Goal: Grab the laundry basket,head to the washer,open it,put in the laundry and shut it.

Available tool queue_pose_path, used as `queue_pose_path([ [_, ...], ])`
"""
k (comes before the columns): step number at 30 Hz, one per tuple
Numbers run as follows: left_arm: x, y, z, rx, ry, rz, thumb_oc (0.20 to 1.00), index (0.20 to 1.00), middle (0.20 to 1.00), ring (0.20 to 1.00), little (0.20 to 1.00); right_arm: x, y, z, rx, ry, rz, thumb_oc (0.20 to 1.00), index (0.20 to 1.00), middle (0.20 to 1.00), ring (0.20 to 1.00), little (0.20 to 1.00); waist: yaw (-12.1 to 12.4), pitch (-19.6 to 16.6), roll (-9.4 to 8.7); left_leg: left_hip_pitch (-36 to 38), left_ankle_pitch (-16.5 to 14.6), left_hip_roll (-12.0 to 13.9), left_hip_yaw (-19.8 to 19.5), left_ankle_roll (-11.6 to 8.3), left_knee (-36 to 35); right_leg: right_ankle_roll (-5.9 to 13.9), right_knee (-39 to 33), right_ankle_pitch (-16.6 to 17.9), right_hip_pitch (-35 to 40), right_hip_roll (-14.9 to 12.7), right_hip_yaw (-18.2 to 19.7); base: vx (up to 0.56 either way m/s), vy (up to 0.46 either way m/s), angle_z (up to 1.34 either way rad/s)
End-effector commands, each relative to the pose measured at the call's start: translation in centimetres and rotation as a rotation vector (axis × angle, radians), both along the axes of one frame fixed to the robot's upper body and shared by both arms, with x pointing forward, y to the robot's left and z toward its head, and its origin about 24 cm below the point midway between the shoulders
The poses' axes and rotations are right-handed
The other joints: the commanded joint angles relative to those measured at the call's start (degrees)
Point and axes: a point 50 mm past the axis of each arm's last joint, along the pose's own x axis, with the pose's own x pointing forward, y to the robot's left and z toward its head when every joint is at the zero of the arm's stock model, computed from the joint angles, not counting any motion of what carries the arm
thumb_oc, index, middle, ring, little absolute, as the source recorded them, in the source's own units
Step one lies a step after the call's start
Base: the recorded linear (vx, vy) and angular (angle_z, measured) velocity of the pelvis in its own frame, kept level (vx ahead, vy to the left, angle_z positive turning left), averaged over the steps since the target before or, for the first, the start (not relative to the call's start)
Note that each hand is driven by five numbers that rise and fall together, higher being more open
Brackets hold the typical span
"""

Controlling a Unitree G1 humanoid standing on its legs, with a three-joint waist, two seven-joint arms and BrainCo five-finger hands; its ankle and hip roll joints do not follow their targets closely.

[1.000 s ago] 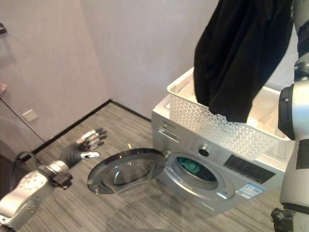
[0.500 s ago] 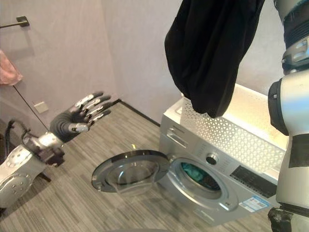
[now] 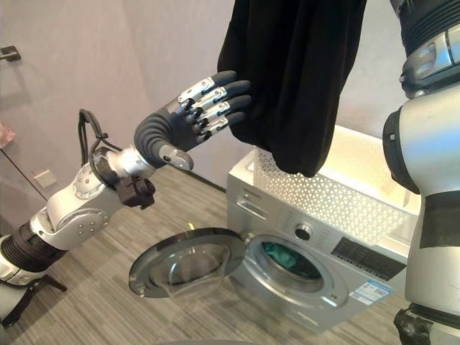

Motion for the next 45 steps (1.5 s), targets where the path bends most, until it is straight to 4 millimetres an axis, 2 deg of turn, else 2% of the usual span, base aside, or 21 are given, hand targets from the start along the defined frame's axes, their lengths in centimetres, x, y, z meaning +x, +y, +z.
queue_pose_path([
  [1, -0.7, 0.3, 3.2, -0.034, -0.174, 0.017, 1.0, 1.0, 1.0, 1.0, 1.0, -4.6, 0.1, 5.2, 0.01, -0.185, -0.042, 0.2, 0.2, 0.2, 0.2, 0.2, 0.8, -1.46, -5.99, -0.34, -1.16, 0.54, -0.64, 0.67, 0.18, 2.48, -0.08, 2.17, 0.44, -1.12, 2.28, 0.0, 0.0, 0.0],
  [5, -0.5, 0.6, 3.5, -0.039, -0.204, 0.047, 1.0, 1.0, 1.0, 1.0, 1.0, -4.7, -0.2, 5.3, -0.002, -0.187, -0.059, 0.2, 0.2, 0.2, 0.2, 0.2, 0.83, -1.4, -5.97, -0.45, -1.07, 0.54, -0.5, 0.6, 0.17, 2.51, -0.08, 2.19, 0.37, -1.16, 2.28, 0.0, 0.0, 0.0],
  [14, 0.3, 4.1, 4.9, 0.067, -0.488, 0.413, 1.0, 1.0, 1.0, 1.0, 1.0, -4.4, -2.7, 4.9, -0.016, -0.14, -0.159, 0.2, 0.2, 0.2, 0.2, 0.2, 2.1, -1.11, -6.5, -0.94, -0.81, 0.69, -0.78, 0.53, 0.18, 2.39, -0.08, 2.01, 0.29, -0.95, 1.58, 0.0, 0.0, 0.0],
  [19, 0.5, 5.6, 5.3, 0.059, -0.517, 0.499, 1.0, 1.0, 1.0, 1.0, 1.0, -3.9, -2.4, 4.5, -0.021, -0.132, -0.138, 0.2, 0.2, 0.2, 0.2, 0.2, 2.43, -1.14, -6.41, -1.06, -0.73, 0.87, -0.67, 0.42, 0.1, 2.38, -0.08, 1.88, 0.22, -0.74, 1.33, 0.0, 0.0, 0.0],
  [22, 0.9, 5.2, 5.4, 0.067, -0.524, 0.507, 1.0, 1.0, 1.0, 1.0, 1.0, -3.6, -1.9, 4.3, -0.019, -0.122, -0.122, 0.2, 0.2, 0.2, 0.2, 0.2, 2.45, -1.12, -6.36, -1.12, -0.61, 1.07, -0.7, 0.38, -0.02, 2.29, -0.08, 1.84, 0.19, -0.57, 1.35, 0.0, 0.0, 0.0],
  [25, 1.4, 4.2, 5.4, 0.081, -0.517, 0.483, 1.0, 1.0, 1.0, 1.0, 1.0, -3.3, -1.0, 4.2, -0.027, -0.115, -0.102, 0.2, 0.2, 0.2, 0.2, 0.2, 2.11, -1.12, -6.33, -1.21, -0.49, 1.2, -0.6, 0.3, -0.05, 2.32, -0.08, 1.86, 0.06, -0.35, 1.38, 0.0, 0.0, 0.0],
  [30, 3.8, -0.2, 4.7, 0.089, -0.429, 0.384, 1.0, 1.0, 1.0, 1.0, 1.0, -2.7, 1.2, 3.8, -0.032, -0.098, -0.04, 0.2, 0.2, 0.2, 0.2, 0.2, 0.99, -1.19, -6.2, -1.33, -0.22, 1.56, -0.35, 0.07, -0.15, 2.31, -0.08, 1.91, -0.34, 0.07, 1.59, 0.0, 0.0, 0.0],
  [31, 3.9, -0.4, 4.7, 0.089, -0.431, 0.381, 1.0, 1.0, 1.0, 1.0, 1.0, -2.8, 1.0, 3.8, -0.031, -0.099, -0.043, 0.2, 0.2, 0.2, 0.2, 0.2, 1.14, -1.16, -6.27, -1.38, -0.2, 1.59, -0.39, 0.06, -0.17, 2.3, -0.08, 1.92, -0.38, 0.09, 1.55, 0.0, 0.0, 0.0],
  [33, 5.3, -2.9, 4.1, 0.1, -0.375, 0.362, 1.0, 1.0, 1.0, 1.0, 1.0, -2.7, 2.5, 3.7, -0.049, -0.1, -0.014, 0.2, 0.2, 0.2, 0.2, 0.2, 0.51, -0.97, -6.21, -1.69, 0.19, 1.94, -0.26, -0.22, -0.23, 2.26, -0.08, 1.93, -0.77, 0.41, 1.63, 0.0, -0.011, -0.02],
  [34, 5.4, -3.1, 4.2, 0.099, -0.376, 0.357, 1.0, 1.0, 1.0, 1.0, 1.0, -2.7, 2.3, 3.8, -0.049, -0.101, -0.019, 0.2, 0.2, 0.2, 0.2, 0.2, 0.74, -0.93, -6.27, -1.73, 0.21, 1.98, -0.27, -0.24, -0.27, 2.24, -0.08, 1.93, -0.83, 0.45, 1.62, -0.01, -0.044, -0.03],
  [35, 6.5, -5.0, 4.0, 0.114, -0.348, 0.365, 1.0, 1.0, 1.0, 1.0, 1.0, -2.6, 3.8, 3.6, -0.089, -0.095, -0.009, 0.2, 0.2, 0.2, 0.2, 0.2, 0.04, -0.77, -6.22, -2.1, 0.51, 2.39, -0.16, -0.45, -0.29, 2.11, -0.08, 1.96, -1.37, 0.81, 2.0, 0.0, -0.031, -0.02],
  [36, 6.6, -5.1, 4.1, 0.113, -0.35, 0.363, 1.0, 1.0, 1.0, 1.0, 1.0, -2.6, 3.7, 3.6, -0.089, -0.096, -0.012, 0.2, 0.2, 0.2, 0.2, 0.2, 0.15, -0.74, -6.23, -2.17, 0.52, 2.41, -0.17, -0.47, -0.29, 2.1, -0.08, 1.96, -1.42, 0.84, 1.99, -0.01, -0.054, -0.07],
  [37, 6.9, -6.6, 3.9, 0.126, -0.333, 0.346, 1.0, 1.0, 1.0, 1.0, 1.0, -2.4, 4.4, 3.3, -0.106, -0.085, -0.007, 0.2, 0.2, 0.2, 0.2, 0.2, -0.25, -0.56, -6.13, -2.42, 0.75, 2.73, -0.04, -0.68, -0.33, 2.06, -0.08, 1.93, -1.79, 1.14, 2.11, 0.0, -0.037, -0.08],
  [40, 6.7, -8.4, 4.1, 0.136, -0.342, 0.307, 1.0, 1.0, 1.0, 1.0, 1.0, -2.1, 5.0, 3.1, -0.108, -0.074, 0.009, 0.2, 0.2, 0.2, 0.2, 0.2, -0.57, -0.46, -6.06, -2.61, 0.77, 3.15, -0.04, -0.89, -0.32, 1.89, -0.08, 1.71, -1.94, 1.5, 2.13, 0.01, -0.029, -0.04],
  [45, 6.8, -9.6, 4.6, 0.146, -0.369, 0.314, 1.0, 1.0, 1.0, 1.0, 1.0, -2.4, 5.2, 3.4, -0.138, -0.081, -0.015, 0.2, 0.2, 0.2, 0.2, 0.2, -0.9, -0.39, -5.89, -2.66, 0.99, 3.71, 0.14, -1.28, -0.29, 1.74, -0.08, 1.31, -1.91, 1.98, 2.06, 0.01, -0.019, -0.02],
])
